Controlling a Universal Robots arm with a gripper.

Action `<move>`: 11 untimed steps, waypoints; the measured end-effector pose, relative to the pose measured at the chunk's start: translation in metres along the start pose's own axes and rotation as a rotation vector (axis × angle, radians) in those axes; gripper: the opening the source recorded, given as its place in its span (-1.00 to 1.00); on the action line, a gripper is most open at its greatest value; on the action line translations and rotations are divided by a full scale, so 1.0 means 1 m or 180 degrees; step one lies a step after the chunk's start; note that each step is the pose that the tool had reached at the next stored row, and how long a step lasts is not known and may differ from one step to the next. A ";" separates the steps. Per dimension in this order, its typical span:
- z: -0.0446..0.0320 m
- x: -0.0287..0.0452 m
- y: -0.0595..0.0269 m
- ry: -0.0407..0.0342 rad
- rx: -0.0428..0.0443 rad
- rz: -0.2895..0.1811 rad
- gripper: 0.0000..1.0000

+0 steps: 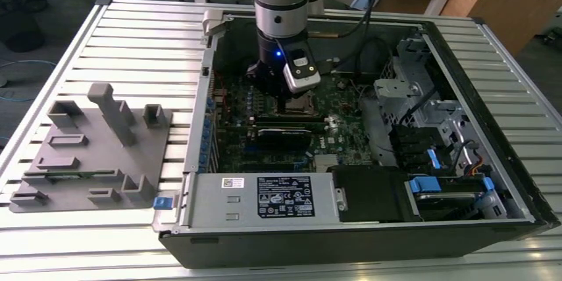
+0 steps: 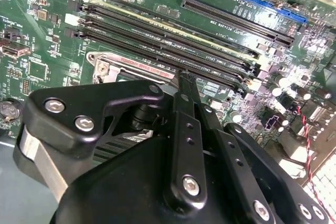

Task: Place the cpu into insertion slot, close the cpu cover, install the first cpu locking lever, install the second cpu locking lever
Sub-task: 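Install the second cpu locking lever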

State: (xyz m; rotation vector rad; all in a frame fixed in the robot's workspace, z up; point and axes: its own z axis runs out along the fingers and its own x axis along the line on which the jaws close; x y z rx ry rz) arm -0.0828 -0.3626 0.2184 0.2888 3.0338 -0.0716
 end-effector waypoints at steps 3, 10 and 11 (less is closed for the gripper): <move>0.0006 0.0001 0.0001 -0.0001 -0.0002 0.0000 -0.79; 0.0066 0.0014 0.0002 -0.0002 0.0002 0.0000 -0.79; 0.0069 0.0016 0.0001 -0.0002 0.0003 0.0000 -0.79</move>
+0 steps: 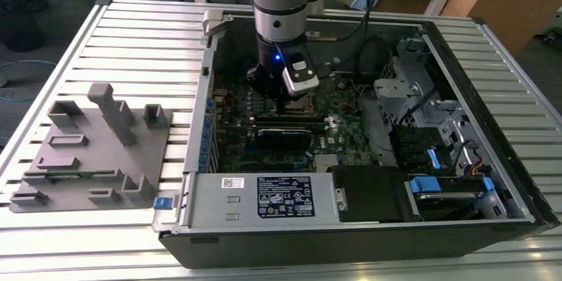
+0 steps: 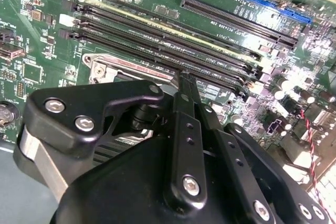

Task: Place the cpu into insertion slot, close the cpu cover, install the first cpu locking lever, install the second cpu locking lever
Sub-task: 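Install the second cpu locking lever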

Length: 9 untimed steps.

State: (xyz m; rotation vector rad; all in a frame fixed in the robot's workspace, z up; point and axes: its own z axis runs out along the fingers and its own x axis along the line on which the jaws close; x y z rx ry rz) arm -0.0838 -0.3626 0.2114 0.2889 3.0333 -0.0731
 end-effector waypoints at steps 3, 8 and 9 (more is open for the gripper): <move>0.0009 0.0006 0.0000 -0.0002 0.0011 -0.0001 -0.79; 0.0009 0.0006 0.0000 -0.0003 0.0016 -0.0002 -0.79; 0.0009 0.0006 0.0000 -0.0003 0.0016 -0.0002 -0.79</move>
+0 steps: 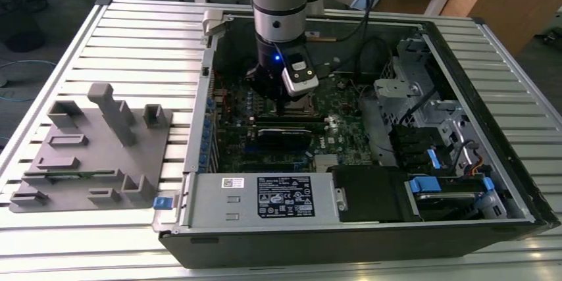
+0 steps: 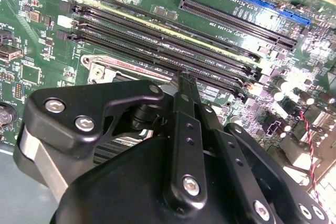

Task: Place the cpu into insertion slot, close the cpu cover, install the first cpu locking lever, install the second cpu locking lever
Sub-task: 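Install the second cpu locking lever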

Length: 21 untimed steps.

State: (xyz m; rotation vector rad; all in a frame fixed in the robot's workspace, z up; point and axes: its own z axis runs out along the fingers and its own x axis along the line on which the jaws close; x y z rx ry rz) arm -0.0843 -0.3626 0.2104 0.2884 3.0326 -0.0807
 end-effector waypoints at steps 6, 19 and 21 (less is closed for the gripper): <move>0.0014 0.0006 0.0000 0.0000 0.0000 0.0000 -0.79; 0.0066 0.0058 -0.0007 0.0004 -0.0021 0.0002 -0.79; 0.0082 0.0059 -0.0006 0.0005 -0.0028 0.0003 -0.79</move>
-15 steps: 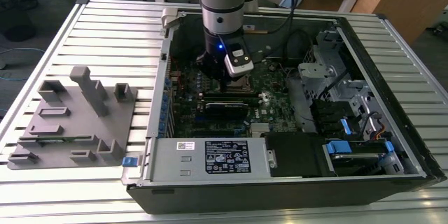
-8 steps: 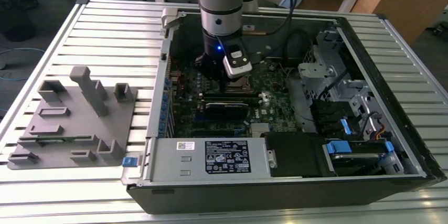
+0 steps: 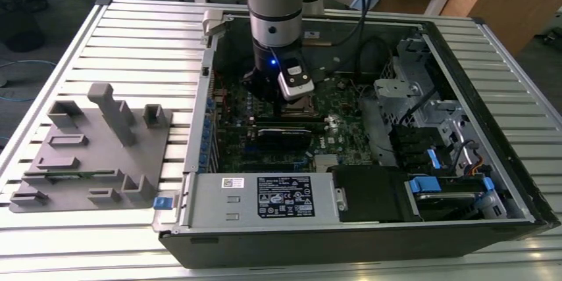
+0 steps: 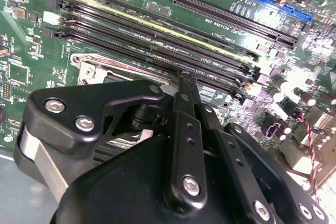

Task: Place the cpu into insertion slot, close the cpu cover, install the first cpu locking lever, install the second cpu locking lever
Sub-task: 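Install the second cpu locking lever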

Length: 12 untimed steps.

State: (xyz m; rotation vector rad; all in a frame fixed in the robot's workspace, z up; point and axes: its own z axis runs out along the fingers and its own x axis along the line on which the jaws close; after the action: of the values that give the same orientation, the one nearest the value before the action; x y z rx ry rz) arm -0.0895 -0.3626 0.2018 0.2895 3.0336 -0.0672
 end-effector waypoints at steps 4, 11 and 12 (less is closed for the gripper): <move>0.0025 0.0003 0.0001 0.0006 -0.0029 0.0003 -0.79; 0.0035 0.0004 0.0002 0.0012 -0.0062 0.0006 -0.79; 0.0035 0.0004 0.0002 0.0012 -0.0063 0.0006 -0.79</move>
State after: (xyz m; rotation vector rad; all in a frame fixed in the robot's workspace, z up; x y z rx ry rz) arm -0.0895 -0.3625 0.1982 0.2912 3.0359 -0.0367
